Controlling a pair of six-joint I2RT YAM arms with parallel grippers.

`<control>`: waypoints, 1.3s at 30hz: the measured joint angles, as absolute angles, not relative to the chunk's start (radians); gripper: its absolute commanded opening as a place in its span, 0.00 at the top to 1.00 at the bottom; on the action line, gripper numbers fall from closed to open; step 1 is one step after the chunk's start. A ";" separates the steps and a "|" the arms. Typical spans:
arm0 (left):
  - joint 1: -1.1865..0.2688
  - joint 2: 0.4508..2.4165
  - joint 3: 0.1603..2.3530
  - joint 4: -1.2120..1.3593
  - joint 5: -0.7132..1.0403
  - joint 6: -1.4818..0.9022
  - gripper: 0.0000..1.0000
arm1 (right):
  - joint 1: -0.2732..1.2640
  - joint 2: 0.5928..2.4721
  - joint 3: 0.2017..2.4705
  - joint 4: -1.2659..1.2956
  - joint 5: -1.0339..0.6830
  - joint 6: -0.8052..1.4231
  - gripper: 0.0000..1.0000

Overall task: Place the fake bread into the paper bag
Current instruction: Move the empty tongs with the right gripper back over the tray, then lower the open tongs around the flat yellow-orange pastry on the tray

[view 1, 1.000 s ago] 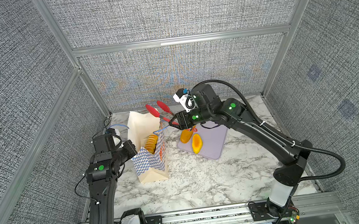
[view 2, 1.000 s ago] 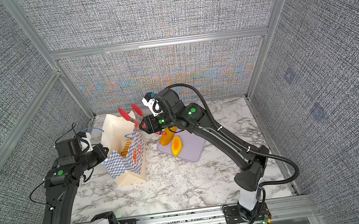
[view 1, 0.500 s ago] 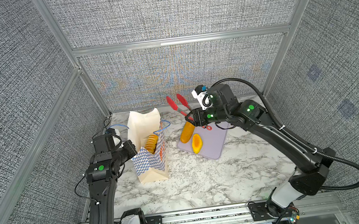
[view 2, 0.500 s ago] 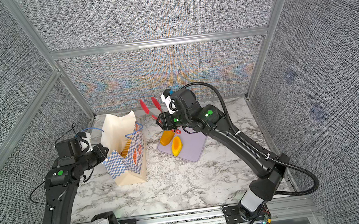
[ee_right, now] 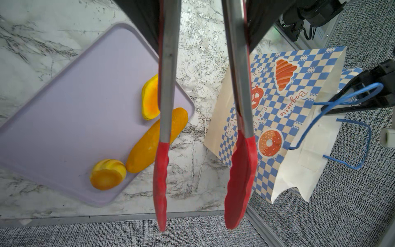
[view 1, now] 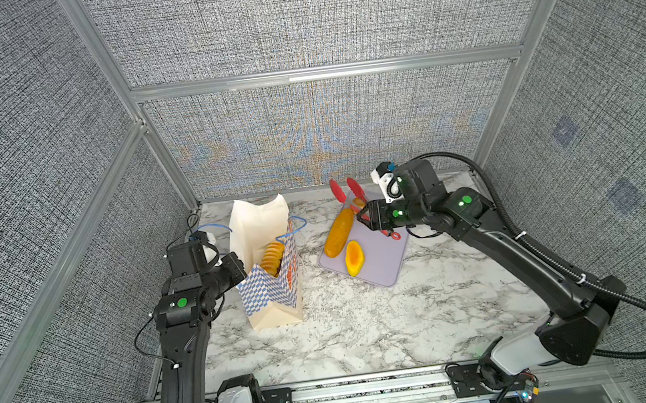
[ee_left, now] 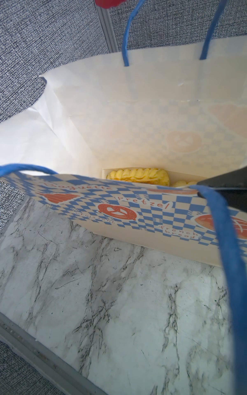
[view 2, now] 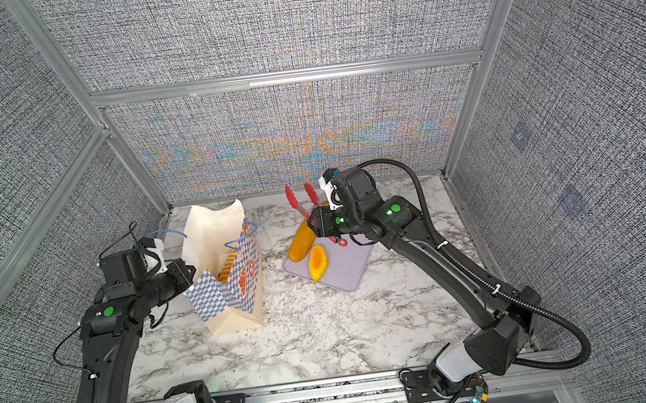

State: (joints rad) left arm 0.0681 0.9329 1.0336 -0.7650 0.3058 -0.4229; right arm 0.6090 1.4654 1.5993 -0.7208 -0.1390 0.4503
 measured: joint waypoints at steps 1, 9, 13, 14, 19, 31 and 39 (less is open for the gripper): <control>0.068 0.933 1.034 -0.765 0.306 -0.423 0.97 | 0.606 1.463 1.588 -0.720 -0.139 0.451 0.44; 0.068 0.933 1.033 -0.765 0.306 -0.423 0.97 | 0.589 1.452 1.502 -0.711 -0.152 0.461 0.45; 0.068 0.933 1.033 -0.765 0.306 -0.423 0.97 | 0.584 1.450 1.465 -0.699 -0.159 0.466 0.45; 0.068 0.933 1.033 -0.765 0.306 -0.423 0.97 | 0.583 1.449 1.456 -0.696 -0.160 0.469 0.45; 0.068 0.931 1.033 -0.765 0.306 -0.423 0.97 | 0.578 1.446 1.419 -0.683 -0.166 0.472 0.45; 0.068 0.930 1.033 -0.766 0.306 -0.423 0.97 | 0.567 1.444 1.336 -0.673 -0.197 0.492 0.46; 0.068 0.933 1.034 -0.765 0.306 -0.423 0.97 | 0.564 1.451 1.249 -0.670 -0.218 0.501 0.47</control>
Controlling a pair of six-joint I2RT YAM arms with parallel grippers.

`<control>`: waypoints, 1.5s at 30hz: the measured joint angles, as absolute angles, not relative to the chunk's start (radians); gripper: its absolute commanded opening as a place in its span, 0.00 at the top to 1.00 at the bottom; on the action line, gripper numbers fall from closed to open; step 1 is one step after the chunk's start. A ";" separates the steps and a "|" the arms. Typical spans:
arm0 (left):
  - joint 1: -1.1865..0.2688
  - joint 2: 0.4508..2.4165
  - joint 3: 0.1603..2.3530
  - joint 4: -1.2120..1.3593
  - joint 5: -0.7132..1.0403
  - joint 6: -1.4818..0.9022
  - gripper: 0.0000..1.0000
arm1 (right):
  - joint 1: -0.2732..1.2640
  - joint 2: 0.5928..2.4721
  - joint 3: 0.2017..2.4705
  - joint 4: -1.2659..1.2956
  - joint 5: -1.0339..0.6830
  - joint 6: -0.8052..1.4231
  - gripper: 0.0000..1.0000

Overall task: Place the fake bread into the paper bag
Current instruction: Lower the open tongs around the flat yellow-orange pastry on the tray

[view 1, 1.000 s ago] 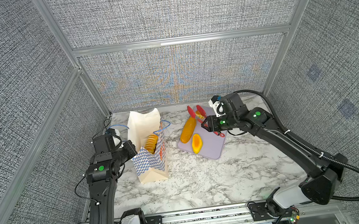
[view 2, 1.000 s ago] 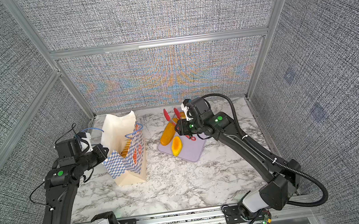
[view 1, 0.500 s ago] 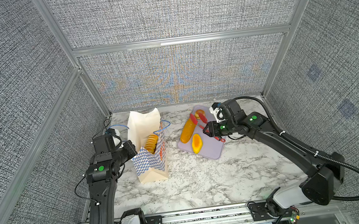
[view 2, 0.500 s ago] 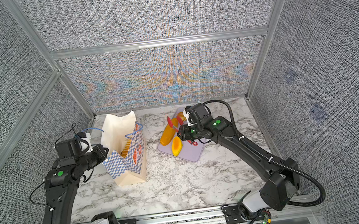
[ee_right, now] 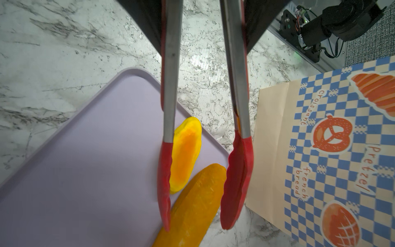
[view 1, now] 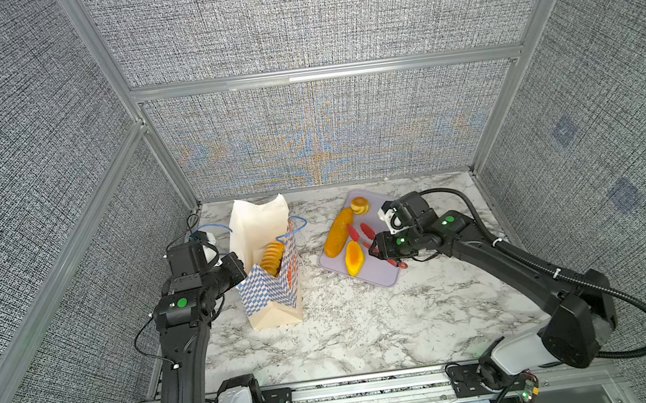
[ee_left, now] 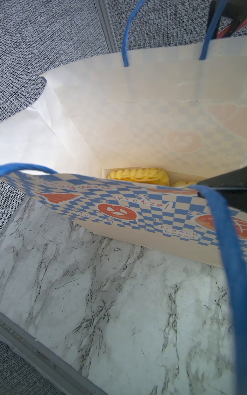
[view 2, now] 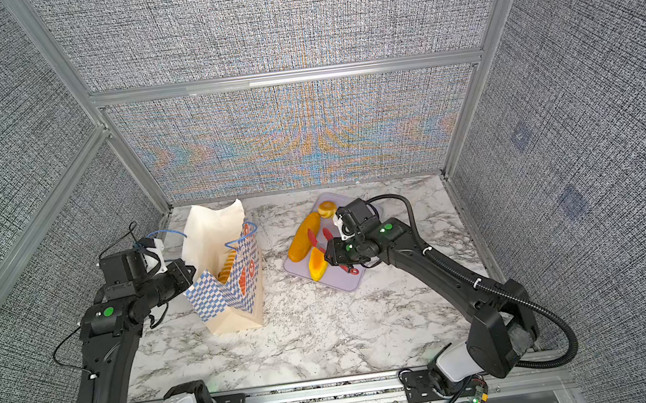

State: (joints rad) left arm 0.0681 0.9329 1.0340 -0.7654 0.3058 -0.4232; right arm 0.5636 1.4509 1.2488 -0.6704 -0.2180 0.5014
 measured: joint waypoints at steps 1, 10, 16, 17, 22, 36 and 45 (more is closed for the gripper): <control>0.068 0.933 1.034 -0.765 0.306 -0.423 0.97 | 0.564 1.451 1.237 -0.670 -0.220 0.505 0.48; 0.068 0.939 1.034 -0.763 0.310 -0.423 0.97 | 0.564 1.454 1.159 -0.638 -0.241 0.529 0.48; 0.068 0.939 1.034 -0.762 0.310 -0.424 0.97 | 0.564 1.459 1.130 -0.617 -0.243 0.540 0.48; 0.068 0.939 1.034 -0.762 0.310 -0.424 0.97 | 0.564 1.460 1.127 -0.616 -0.243 0.540 0.48; 0.068 0.939 1.034 -0.761 0.310 -0.424 0.97 | 0.564 1.464 1.113 -0.601 -0.244 0.543 0.49; 0.068 0.938 1.034 -0.762 0.310 -0.424 0.97 | 0.564 1.475 1.073 -0.565 -0.262 0.562 0.49; 0.068 0.938 1.036 -0.765 0.309 -0.424 0.97 | 0.564 1.487 1.053 -0.545 -0.274 0.569 0.50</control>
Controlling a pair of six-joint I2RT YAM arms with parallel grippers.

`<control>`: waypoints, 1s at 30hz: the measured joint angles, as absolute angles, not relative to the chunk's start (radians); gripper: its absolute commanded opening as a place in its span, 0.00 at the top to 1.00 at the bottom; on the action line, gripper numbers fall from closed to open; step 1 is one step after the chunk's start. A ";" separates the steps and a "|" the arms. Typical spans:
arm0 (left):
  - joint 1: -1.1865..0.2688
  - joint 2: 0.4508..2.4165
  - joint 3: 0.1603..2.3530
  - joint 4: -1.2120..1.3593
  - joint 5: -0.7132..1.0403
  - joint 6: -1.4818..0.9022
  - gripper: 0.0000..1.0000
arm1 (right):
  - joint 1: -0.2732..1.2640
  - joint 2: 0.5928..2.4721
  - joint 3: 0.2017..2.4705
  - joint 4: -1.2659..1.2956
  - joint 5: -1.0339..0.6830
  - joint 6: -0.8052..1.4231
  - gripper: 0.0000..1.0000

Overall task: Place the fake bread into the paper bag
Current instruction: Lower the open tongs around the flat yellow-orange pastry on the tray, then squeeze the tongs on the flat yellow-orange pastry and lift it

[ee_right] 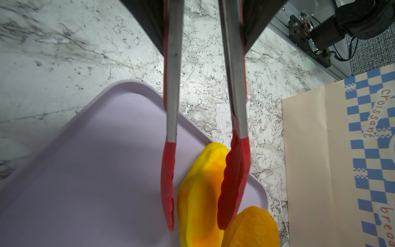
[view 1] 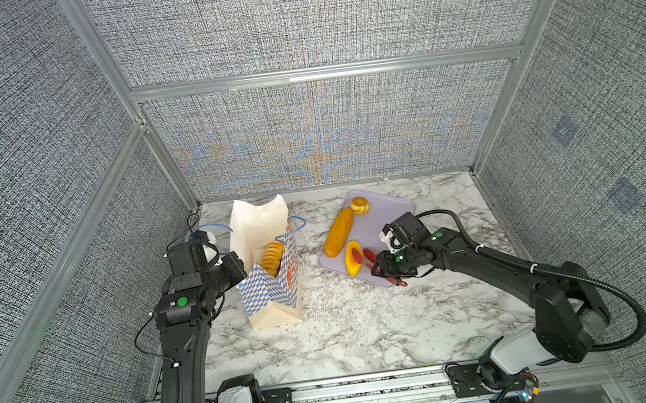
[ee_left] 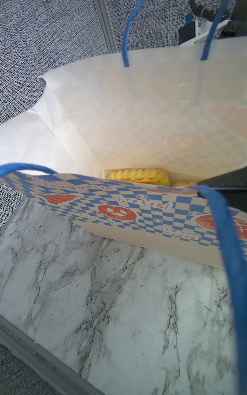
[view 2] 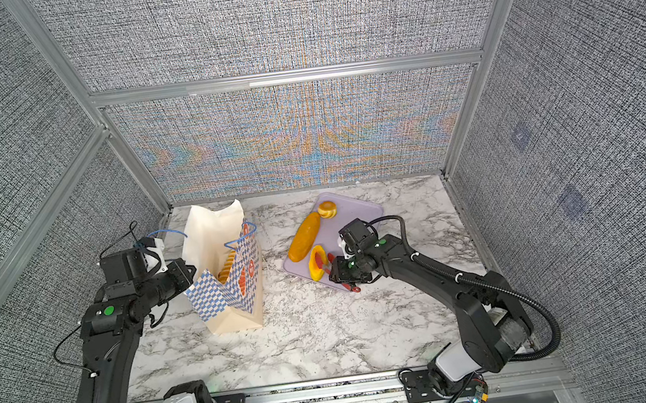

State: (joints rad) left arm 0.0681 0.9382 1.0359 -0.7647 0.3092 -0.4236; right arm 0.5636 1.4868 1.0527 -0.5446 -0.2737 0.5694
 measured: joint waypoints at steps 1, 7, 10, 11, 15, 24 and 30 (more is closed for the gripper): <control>0.068 0.938 1.036 -0.765 0.309 -0.424 0.97 | 0.564 1.488 1.052 -0.543 -0.274 0.570 0.50; 0.068 0.937 1.036 -0.765 0.309 -0.424 0.97 | 0.564 1.504 1.049 -0.526 -0.286 0.573 0.51; 0.068 0.935 1.036 -0.766 0.308 -0.424 0.97 | 0.564 1.509 1.045 -0.512 -0.289 0.577 0.52; 0.068 0.935 1.036 -0.767 0.308 -0.424 0.97 | 0.564 1.511 1.044 -0.510 -0.289 0.577 0.52; 0.068 0.934 1.036 -0.767 0.308 -0.423 0.97 | 0.564 1.522 1.042 -0.500 -0.292 0.577 0.53; 0.068 0.935 1.040 -0.774 0.305 -0.423 0.97 | 0.564 1.508 1.040 -0.494 -0.290 0.596 0.58; 0.068 0.935 1.040 -0.775 0.305 -0.422 0.97 | 0.563 1.475 1.040 -0.499 -0.282 0.596 0.60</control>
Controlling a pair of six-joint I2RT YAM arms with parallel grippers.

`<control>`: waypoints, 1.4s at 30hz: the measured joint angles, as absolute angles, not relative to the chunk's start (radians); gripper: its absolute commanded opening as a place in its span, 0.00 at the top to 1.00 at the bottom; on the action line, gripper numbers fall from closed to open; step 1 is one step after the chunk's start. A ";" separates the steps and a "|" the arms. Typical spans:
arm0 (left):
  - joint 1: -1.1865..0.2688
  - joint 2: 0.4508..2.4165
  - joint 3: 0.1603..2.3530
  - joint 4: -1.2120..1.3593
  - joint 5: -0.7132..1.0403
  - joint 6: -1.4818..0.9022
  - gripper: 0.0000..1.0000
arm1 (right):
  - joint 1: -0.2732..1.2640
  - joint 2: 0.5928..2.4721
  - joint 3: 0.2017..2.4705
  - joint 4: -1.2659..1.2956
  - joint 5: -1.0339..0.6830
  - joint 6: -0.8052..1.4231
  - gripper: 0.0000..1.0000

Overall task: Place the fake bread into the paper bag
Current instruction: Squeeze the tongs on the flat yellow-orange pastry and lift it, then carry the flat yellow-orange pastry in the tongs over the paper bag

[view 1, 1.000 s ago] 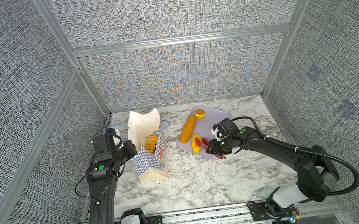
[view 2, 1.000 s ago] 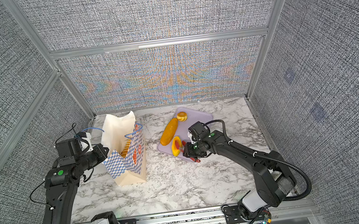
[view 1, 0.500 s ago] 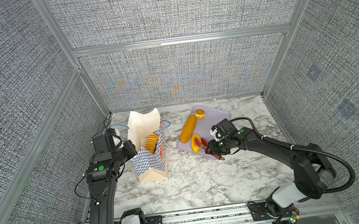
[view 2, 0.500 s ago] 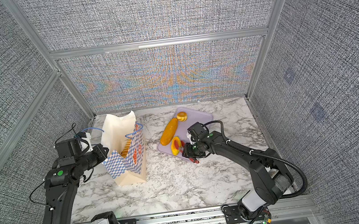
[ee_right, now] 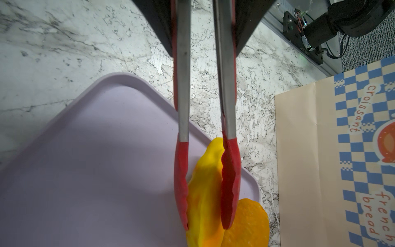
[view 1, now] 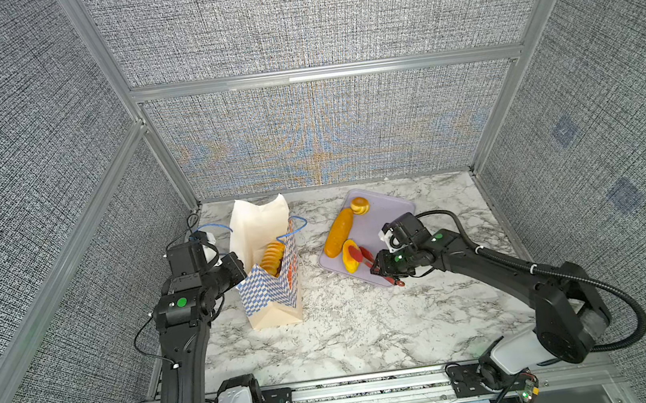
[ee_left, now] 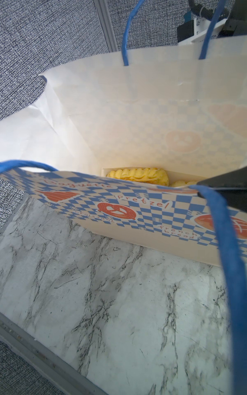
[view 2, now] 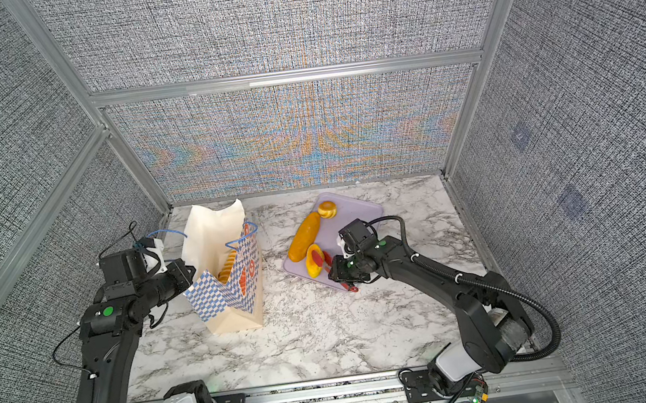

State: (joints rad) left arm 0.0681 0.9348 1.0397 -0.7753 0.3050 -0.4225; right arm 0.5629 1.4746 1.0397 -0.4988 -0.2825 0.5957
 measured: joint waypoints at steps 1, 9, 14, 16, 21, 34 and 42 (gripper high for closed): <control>0.068 0.935 1.040 -0.775 0.305 -0.422 0.97 | 0.562 1.470 1.040 -0.501 -0.276 0.596 0.60; 0.068 0.934 1.040 -0.776 0.305 -0.423 0.97 | 0.550 1.436 1.044 -0.528 -0.265 0.594 0.61; 0.068 0.933 1.041 -0.779 0.305 -0.423 0.97 | 0.543 1.404 1.061 -0.543 -0.261 0.591 0.61; 0.068 0.933 1.041 -0.780 0.305 -0.423 0.97 | 0.538 1.395 1.071 -0.554 -0.262 0.588 0.61; 0.068 0.931 1.041 -0.780 0.305 -0.423 0.97 | 0.527 1.376 1.102 -0.584 -0.250 0.577 0.61; 0.068 0.931 1.041 -0.780 0.305 -0.423 0.97 | 0.508 1.370 1.213 -0.633 -0.247 0.550 0.61; 0.068 0.932 1.042 -0.780 0.305 -0.423 0.97 | 0.505 1.390 1.264 -0.640 -0.262 0.545 0.61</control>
State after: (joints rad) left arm 0.0681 0.9321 1.0416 -0.7803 0.3054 -0.4229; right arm 0.5049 1.3895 1.2644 -0.6395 -0.2623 0.5449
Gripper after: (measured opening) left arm 0.048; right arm 0.392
